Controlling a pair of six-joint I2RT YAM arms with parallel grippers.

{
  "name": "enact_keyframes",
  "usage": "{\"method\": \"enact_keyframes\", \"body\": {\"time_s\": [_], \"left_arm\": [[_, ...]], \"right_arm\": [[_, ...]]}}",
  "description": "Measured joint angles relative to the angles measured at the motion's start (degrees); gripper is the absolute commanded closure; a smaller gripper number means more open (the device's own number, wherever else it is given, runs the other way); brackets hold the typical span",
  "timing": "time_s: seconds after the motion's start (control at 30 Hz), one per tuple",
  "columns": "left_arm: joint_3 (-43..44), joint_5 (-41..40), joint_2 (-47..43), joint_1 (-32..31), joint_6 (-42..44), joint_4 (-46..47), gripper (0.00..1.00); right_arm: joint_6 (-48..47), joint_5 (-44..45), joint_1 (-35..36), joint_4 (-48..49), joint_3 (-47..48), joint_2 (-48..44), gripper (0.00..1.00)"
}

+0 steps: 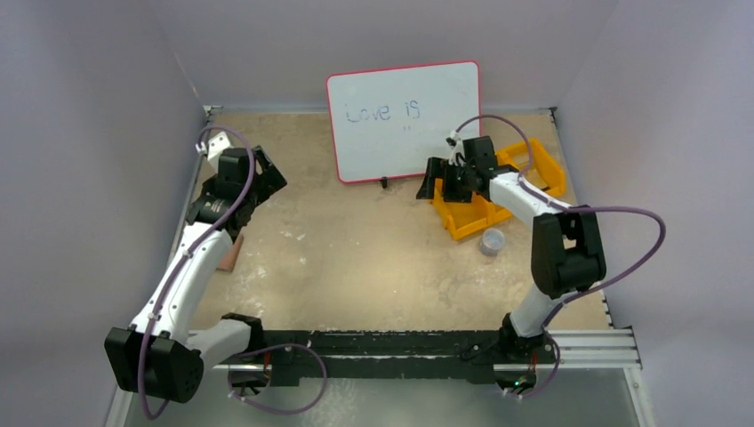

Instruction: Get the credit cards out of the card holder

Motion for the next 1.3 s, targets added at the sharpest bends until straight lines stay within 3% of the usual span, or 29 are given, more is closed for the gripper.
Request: {"method": "enact_keyframes", "body": {"time_s": [1.3], "left_arm": [[0.00, -5.09, -2.67, 0.33, -2.54, -3.26, 0.02]], "right_arm": [[8.00, -0.57, 18.01, 0.52, 25.22, 19.85, 0.07]]}}
